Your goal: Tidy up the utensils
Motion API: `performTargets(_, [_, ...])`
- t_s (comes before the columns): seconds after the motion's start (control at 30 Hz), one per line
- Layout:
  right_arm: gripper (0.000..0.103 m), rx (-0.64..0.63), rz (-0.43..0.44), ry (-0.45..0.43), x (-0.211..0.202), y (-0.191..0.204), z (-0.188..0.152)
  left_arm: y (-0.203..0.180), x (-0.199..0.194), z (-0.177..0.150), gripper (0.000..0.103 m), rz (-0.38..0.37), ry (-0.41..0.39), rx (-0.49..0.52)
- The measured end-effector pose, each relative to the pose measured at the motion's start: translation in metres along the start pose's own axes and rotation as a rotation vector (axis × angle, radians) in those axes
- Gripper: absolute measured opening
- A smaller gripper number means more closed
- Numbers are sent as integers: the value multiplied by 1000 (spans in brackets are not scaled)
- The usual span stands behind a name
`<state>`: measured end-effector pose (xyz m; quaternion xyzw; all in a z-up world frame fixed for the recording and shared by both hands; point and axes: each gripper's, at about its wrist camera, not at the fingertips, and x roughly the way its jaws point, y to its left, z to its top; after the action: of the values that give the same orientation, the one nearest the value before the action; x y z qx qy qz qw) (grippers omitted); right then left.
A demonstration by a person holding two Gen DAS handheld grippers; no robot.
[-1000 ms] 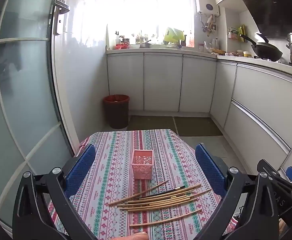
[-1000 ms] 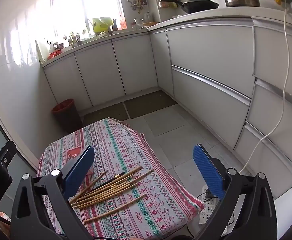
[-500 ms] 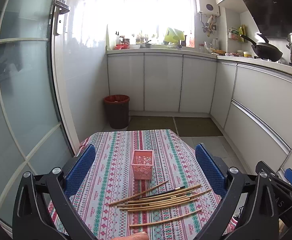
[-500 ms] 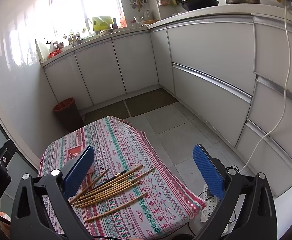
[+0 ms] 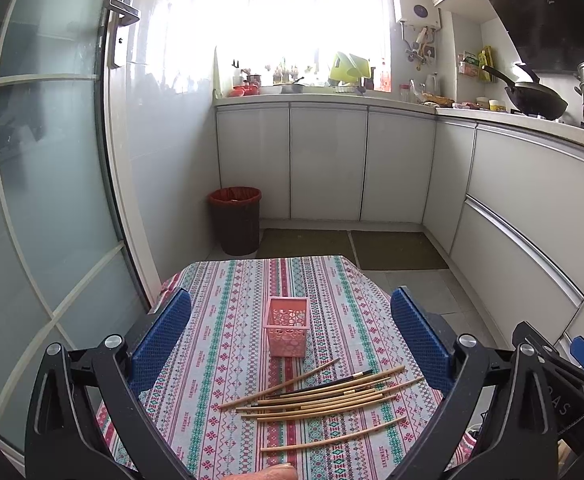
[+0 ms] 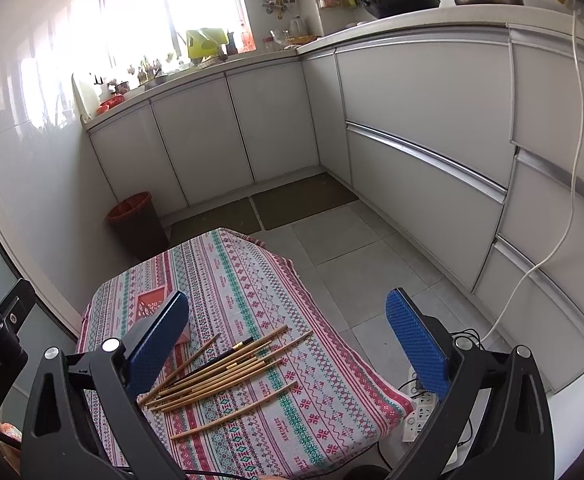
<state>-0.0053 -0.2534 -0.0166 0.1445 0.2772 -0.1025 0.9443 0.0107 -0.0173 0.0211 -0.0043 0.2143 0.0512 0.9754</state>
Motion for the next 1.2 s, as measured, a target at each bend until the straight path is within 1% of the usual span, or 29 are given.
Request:
performTargets(0.53, [96, -8, 5, -8, 1, 1, 0, 1, 1, -2, 96, 2, 1, 0])
performTargets(0.83, [96, -8, 5, 16, 1, 2, 0, 3, 3, -3, 96, 4, 0, -1])
performTargets(0.93, [96, -4, 13, 10, 1, 2, 0, 3, 2, -3, 96, 5, -1, -2])
performTargets(1.0, [96, -3, 18, -9, 1, 3, 1, 3, 3, -4, 96, 7, -2, -1])
performTargets(1.2, [96, 2, 22, 1, 2, 2, 1, 5, 4, -6, 96, 9, 6, 0])
